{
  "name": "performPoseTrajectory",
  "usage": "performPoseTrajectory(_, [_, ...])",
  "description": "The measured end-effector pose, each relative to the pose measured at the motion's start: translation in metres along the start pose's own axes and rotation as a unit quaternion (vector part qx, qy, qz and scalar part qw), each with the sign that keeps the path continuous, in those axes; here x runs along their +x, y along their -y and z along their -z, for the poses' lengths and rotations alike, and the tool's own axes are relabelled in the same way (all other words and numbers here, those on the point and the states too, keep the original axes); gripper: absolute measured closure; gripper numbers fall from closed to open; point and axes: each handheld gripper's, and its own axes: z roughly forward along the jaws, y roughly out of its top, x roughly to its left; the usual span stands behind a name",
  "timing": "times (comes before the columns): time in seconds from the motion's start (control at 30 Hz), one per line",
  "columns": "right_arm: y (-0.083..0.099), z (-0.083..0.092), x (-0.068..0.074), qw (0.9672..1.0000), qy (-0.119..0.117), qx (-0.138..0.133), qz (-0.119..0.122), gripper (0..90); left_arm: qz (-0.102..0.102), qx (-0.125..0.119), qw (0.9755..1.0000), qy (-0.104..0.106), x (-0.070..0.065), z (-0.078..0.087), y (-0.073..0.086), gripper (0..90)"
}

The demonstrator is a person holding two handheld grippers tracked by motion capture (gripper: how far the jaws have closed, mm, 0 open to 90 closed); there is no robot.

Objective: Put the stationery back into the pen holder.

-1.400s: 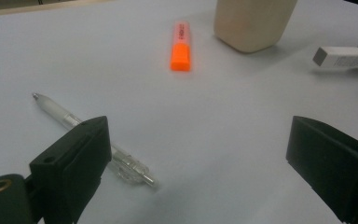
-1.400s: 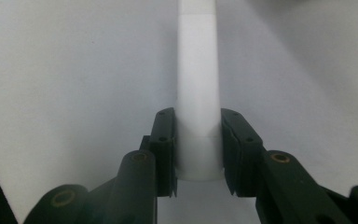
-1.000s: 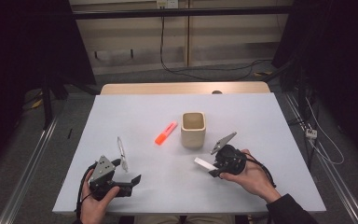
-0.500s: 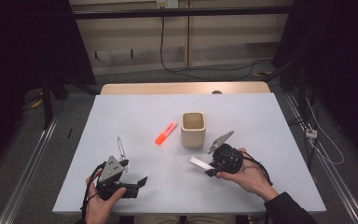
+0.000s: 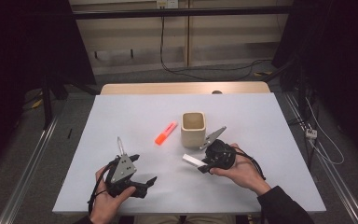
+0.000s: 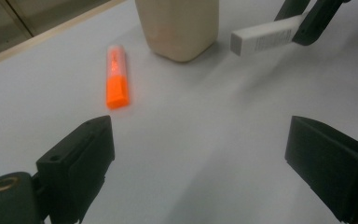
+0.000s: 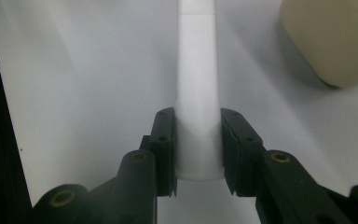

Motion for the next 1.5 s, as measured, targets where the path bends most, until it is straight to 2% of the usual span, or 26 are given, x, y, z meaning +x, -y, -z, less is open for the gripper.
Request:
performPoseTrajectory(0.1, [-0.005, 0.001, 0.0, 1.0, 0.0, -0.003, 0.001, 68.3, 0.008, -0.004, 1.0, 0.004, 0.002, -0.01, -0.005, 7.4])
performPoseTrajectory(0.27, [-0.012, 0.003, -0.001, 0.9999, 0.0, -0.009, 0.005, 68.2, -0.002, 0.007, 1.0, 0.005, 0.005, -0.028, -0.012, 7.0])
performPoseTrajectory(0.3, [-0.013, 0.004, -0.002, 0.9999, 0.0, -0.01, 0.006, 68.3, -0.011, 0.012, 0.9998, 0.009, 0.005, -0.031, -0.014, 7.1])
performPoseTrajectory(0.4, [-0.018, 0.003, -0.003, 0.9999, 0.001, -0.011, 0.007, 68.3, -0.035, 0.029, 0.999, -0.001, 0.006, -0.04, -0.022, 7.2])
performPoseTrajectory(0.47, [-0.021, 0.003, -0.003, 0.9999, 0.0, -0.01, 0.01, 68.3, -0.039, 0.029, 0.9988, 0.003, 0.007, -0.046, -0.029, 7.5])
performPoseTrajectory(0.57, [-0.026, 0.003, -0.003, 0.9999, 0.001, -0.011, 0.012, 68.3, -0.058, 0.028, 0.9979, -0.003, 0.007, -0.054, -0.034, 7.5])
performPoseTrajectory(0.67, [-0.028, 0.002, -0.005, 0.9998, 0.003, -0.016, 0.009, 68.3, -0.037, 0.03, 0.9988, -0.001, 0.006, -0.06, -0.031, 7.4])
performPoseTrajectory(0.77, [-0.029, -0.002, -0.005, 0.9999, 0.002, -0.014, 0.009, 68.2, -0.056, 0.038, 0.9976, -0.015, 0.0, -0.06, -0.025, 7.5])
performPoseTrajectory(0.87, [-0.03, -0.005, -0.004, 0.9999, 0.0, -0.013, 0.011, 68.2, -0.064, 0.039, 0.997, -0.018, -0.004, -0.058, -0.021, 8.1])
performPoseTrajectory(0.93, [-0.031, -0.005, -0.002, 0.9998, 0.0, -0.011, 0.014, 68.3, -0.089, 0.036, 0.9949, -0.03, -0.007, -0.055, -0.021, 8.9])
performPoseTrajectory(1.0, [-0.033, -0.005, -0.001, 0.9998, -0.001, -0.012, 0.017, 68.3, -0.104, 0.034, 0.9936, -0.029, -0.01, -0.054, -0.021, 8.7])
performPoseTrajectory(1.13, [-0.035, -0.005, 0.0, 0.9997, -0.005, -0.014, 0.018, 68.2, -0.156, 0.036, 0.9857, -0.052, -0.016, -0.053, -0.02, 7.8])
performPoseTrajectory(1.27, [-0.039, -0.007, 0.001, 0.9996, -0.01, -0.01, 0.023, 68.2, -0.182, 0.037, 0.98, -0.07, -0.019, -0.054, -0.018, 6.8])
performPoseTrajectory(1.4, [-0.044, -0.009, 0.001, 0.9995, -0.015, -0.009, 0.027, 68.2, -0.231, 0.043, 0.9679, -0.09, -0.025, -0.056, -0.016, 9.4])
performPoseTrajectory(1.5, [-0.048, -0.011, 0.002, 0.9994, -0.018, -0.005, 0.031, 68.2, -0.266, 0.04, 0.9577, -0.103, -0.029, -0.056, -0.015, 11.1])
